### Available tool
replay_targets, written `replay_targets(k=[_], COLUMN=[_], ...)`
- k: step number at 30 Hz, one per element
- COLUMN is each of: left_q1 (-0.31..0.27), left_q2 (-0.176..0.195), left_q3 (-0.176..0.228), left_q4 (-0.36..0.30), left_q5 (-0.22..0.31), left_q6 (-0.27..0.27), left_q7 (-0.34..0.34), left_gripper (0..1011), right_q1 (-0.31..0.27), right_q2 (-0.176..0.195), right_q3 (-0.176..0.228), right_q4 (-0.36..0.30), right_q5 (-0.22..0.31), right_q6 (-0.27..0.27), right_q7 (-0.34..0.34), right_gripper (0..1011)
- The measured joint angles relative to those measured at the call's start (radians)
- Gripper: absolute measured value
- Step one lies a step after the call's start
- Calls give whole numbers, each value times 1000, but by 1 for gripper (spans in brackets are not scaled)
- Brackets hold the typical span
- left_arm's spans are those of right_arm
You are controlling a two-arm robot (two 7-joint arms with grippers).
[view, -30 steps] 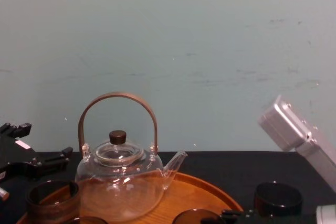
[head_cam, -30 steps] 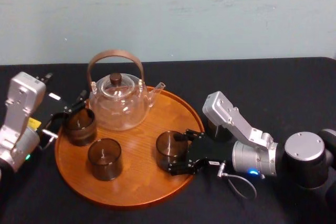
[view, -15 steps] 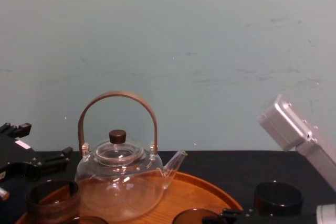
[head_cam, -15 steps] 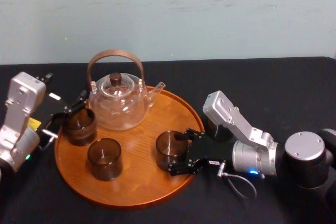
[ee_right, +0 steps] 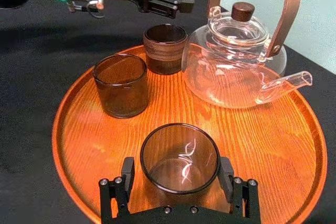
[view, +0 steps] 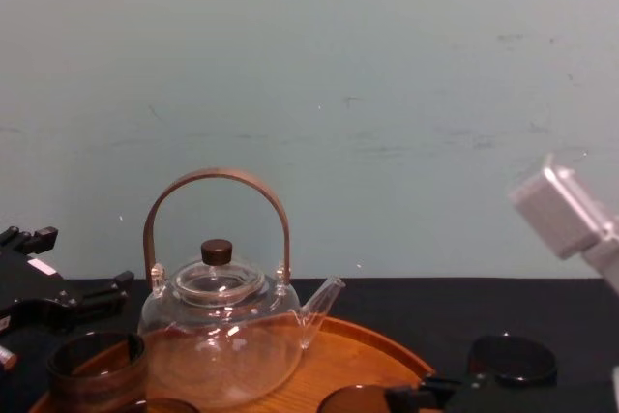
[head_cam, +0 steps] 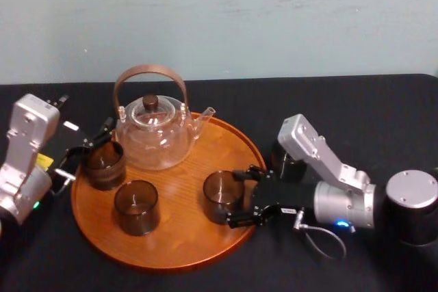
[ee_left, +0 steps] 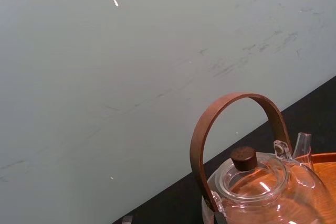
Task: Pick up the glass from the table and place it on the tray.
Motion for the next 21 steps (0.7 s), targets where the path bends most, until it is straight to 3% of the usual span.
replay_targets(k=[11,21], left_q1=[0,0], left_q2=[0,0], left_q3=[0,0], left_q4=[0,0], left_q5=[0,0], left_q6=[0,0], left_q7=[0,0], left_gripper=[1001,1001], right_q1=[-59,-134], right_q2=[86,190], right_q3=[39,107], right_q4=[-90,-179], right_q5=[45,98], right_q6=[6,-18], right_q7=[2,-4], right_gripper=[1002,1002])
